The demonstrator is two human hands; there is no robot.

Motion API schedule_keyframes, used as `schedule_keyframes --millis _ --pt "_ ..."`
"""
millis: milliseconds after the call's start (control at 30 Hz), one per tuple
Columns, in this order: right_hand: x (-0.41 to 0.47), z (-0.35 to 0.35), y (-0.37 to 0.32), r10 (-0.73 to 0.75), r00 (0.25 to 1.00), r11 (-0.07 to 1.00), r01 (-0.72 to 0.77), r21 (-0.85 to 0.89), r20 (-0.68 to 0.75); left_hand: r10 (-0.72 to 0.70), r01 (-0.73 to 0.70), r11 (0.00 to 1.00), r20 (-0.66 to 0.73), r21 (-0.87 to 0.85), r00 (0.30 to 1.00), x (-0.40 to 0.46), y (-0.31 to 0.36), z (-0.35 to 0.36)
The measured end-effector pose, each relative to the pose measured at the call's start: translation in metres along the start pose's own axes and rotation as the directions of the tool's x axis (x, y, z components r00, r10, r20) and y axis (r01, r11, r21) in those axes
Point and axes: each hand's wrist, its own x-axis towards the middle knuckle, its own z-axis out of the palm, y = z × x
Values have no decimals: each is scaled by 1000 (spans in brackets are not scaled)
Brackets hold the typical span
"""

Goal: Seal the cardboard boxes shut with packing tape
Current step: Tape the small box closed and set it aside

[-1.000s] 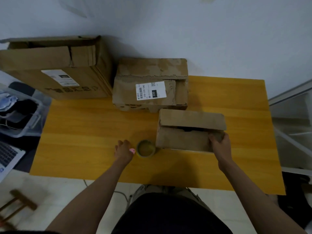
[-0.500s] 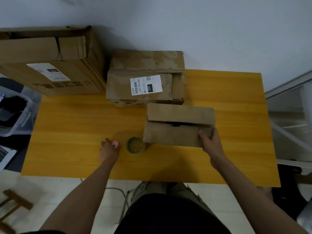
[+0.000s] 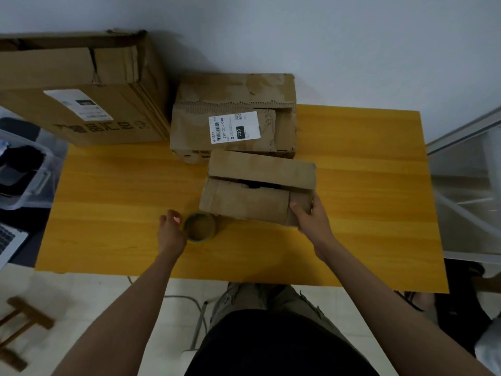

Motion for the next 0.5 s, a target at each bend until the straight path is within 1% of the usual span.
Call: schedule_keyframes --millis 100,167,233,300,367,433,467,500 --pt "-2 -2 1 -7 1000 998 5 -60 -22 -29 29 999 -34 -17 999 -3 0 0" --pt "-3 -3 3 -24 996 982 7 -187 -87 -26 26 1000 -61 -2 998 -13 0 -4" --pt "-8 1 1 -128 979 940 68 -335 -160 -16 16 1000 -96 -5 995 -28 -2 -12" --pt "-16 7 -6 -301 932 885 193 -424 -203 1 -5 1000 -144 -28 990 -48 -4 -23" --pt "-25 17 -14 -465 856 826 329 -457 -224 18 -35 996 -209 -82 978 -69 -5 -36" --pt "-33 29 -21 -582 774 776 438 -454 -247 50 -93 985 -277 -144 960 -85 0 -53" --pt "-37 36 -26 -629 740 747 494 -445 -236 84 -140 976 -308 -165 948 -92 5 -64" --pt "-41 42 -32 -660 728 722 547 -423 -185 137 -205 962 -334 -178 932 -98 11 -75"
